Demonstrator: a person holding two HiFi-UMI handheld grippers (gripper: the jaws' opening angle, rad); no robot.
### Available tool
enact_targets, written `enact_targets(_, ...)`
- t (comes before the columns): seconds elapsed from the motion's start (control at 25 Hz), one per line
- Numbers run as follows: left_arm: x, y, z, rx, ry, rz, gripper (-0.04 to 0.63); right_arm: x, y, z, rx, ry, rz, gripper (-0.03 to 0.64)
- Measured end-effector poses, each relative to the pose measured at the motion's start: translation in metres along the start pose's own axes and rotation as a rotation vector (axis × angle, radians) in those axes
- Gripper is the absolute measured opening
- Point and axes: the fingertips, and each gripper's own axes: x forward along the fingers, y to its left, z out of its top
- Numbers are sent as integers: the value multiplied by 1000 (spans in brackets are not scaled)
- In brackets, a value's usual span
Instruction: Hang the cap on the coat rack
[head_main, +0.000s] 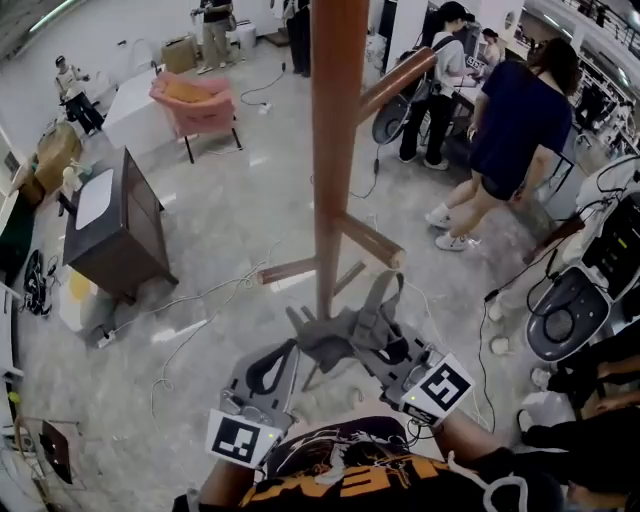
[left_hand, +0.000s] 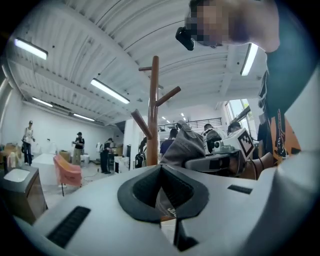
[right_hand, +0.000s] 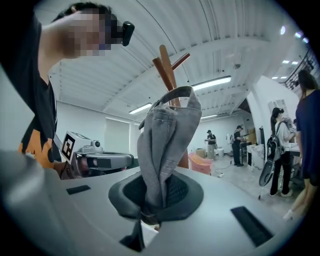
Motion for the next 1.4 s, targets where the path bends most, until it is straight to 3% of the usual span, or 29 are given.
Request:
enact_targets(0.12,-2,0,-3,8,4,-73,23,-12,8,-2,1,-17,-88,40)
enact_targets(0.28,-3,-2,-3,21,-5,-103,23,-23,17,-1,-15,-26,-137,40)
enact_targets(0.52,7,-5,15,33,17,-104,23,-28,3,22,-20,-61,-141,40)
enact_targets(0.72,0,10,11,49,21,-121,23,-10,11,13,-13,-63,-145,40)
enact_targets(0.92,18,27,-5,76,4,-233,23,1,0,-6,-16,-56,-253,40)
enact_targets(1.2,6,84,-15,5,26,-499,23,55,23,-19,-23,-20,-519,40)
enact_targets(1.4,0,92,-7,-11,8,-586,23,55,46,-15,-28,-9,-619,40)
